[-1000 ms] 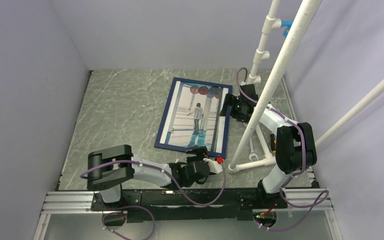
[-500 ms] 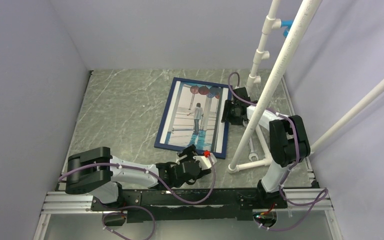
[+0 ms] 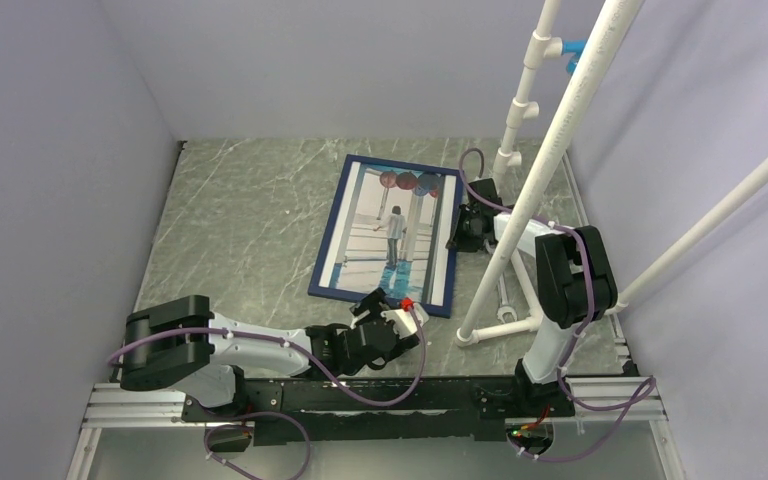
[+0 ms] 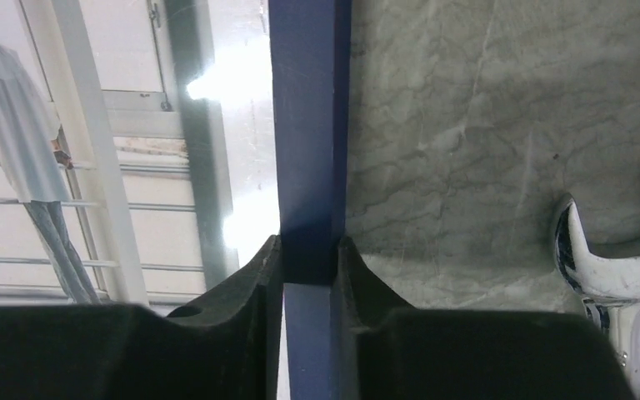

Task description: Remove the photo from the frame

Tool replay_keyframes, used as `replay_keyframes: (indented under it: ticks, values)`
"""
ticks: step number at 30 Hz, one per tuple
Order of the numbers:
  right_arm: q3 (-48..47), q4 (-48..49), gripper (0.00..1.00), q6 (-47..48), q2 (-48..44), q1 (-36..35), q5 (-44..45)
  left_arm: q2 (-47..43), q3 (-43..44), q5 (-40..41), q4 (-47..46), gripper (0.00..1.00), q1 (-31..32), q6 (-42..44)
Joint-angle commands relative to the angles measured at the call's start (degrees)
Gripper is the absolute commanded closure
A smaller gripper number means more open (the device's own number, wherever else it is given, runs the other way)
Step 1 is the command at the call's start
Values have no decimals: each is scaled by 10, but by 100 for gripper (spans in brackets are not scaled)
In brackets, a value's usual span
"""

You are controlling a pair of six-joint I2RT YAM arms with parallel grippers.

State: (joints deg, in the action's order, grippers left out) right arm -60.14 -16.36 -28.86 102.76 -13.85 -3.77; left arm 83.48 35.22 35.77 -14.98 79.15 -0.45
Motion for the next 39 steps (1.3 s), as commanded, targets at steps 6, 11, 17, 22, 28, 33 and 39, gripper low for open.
replay_keyframes:
  ticks: [6, 11, 17, 22, 28, 33, 39]
  values:
    - [-7, 12, 100, -3, 4, -5, -41, 35, 35, 4, -7, 1, -3, 31]
    - [-54, -57, 100, -12, -5, -4, -51, 78, 57, 16, -12, 1, -7, 88]
    - [-70, -80, 100, -29, -34, -4, -47, 124, 84, 34, -24, 1, -8, 143]
    - [-87, -94, 100, -34, -30, -4, -64, 146, 101, 32, -28, 1, -8, 171]
    - [-97, -97, 100, -48, -31, -3, -82, 159, 112, 27, -28, 1, -3, 190]
    - [-107, -107, 100, -57, -33, -4, -82, 181, 121, 40, -45, 3, 3, 224]
    - [-120, -116, 100, -64, -30, -4, -94, 212, 131, 40, -64, 5, 5, 268]
